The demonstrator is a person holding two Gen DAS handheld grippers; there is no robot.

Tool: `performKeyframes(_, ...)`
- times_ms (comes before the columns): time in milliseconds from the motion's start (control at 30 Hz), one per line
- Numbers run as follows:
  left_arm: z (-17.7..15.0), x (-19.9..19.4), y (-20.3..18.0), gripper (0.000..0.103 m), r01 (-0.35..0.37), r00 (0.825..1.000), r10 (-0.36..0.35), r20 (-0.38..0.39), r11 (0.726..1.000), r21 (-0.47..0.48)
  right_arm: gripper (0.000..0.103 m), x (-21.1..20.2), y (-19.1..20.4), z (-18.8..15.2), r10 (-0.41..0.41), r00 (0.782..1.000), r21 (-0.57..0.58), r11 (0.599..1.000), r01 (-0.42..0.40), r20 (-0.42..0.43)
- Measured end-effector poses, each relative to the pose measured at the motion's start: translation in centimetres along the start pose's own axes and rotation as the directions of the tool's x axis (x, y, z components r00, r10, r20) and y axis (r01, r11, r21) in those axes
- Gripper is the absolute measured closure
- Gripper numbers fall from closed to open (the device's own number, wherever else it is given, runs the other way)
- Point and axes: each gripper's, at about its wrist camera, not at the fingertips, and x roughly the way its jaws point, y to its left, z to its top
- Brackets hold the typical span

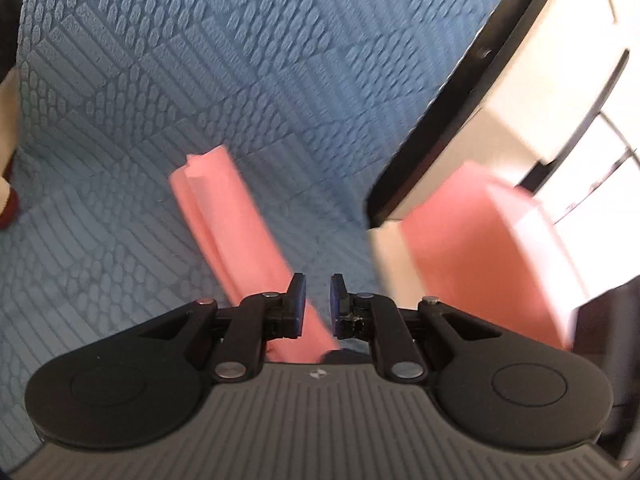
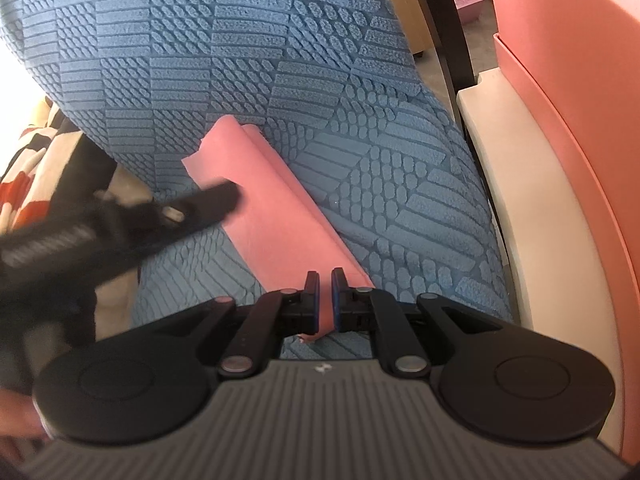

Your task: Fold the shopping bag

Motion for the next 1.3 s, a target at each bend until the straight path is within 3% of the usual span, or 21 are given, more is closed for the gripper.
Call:
performKeyframes(67, -0.2, 0.9, 0.9, 0.090, -0.032, 0.999, 0.032, -0.020, 0.999, -0.034, 0.097, 0.0, 0.0, 0.0, -0.012, 1.000, -0.012, 1.000, 0.012, 0.001)
performKeyframes(267, -0.6, 2.9, 2.2, 0.090, -0.040, 0.997, 0.034, -0.064, 0.996, -0.085, 0.097, 0.0, -0.4, -0.2, -0.005, 1.000, 0.000, 1.000, 0.005, 0.009)
performKeyframes(533, -0.6, 3.3, 2.6, 0.090, -0.046, 0.996, 0.037, -0.083, 0.993, -0.113, 0.088, -1.5, -1.1, -1.2, 0.089, 0.996, 0.108, 0.990, -0.090, 0.017)
performKeyframes(667, -0.5, 3.1, 2.6, 0.090, -0.045, 0.996, 0.035, -0.083, 0.992, -0.122, 0.051, -2.0, -1.9, -2.0, 0.135, 0.991, 0.226, 0.965, -0.135, 0.016)
performKeyframes(1033, -0.5, 3.0, 2.7, 0.090, -0.030, 0.996, 0.016, -0.083, 0.985, -0.168, 0.051, 0.4, -3.9, -2.3, 0.206, 0.979, 0.409, 0.894, -0.186, -0.005)
performKeyframes(1300, -0.5, 3.2, 2.9, 0.090, -0.020, 0.997, 0.005, -0.075, 0.981, -0.193, 0.050, 0.5, -4.3, -2.6, 0.216, 0.975, 0.459, 0.863, -0.214, 0.048)
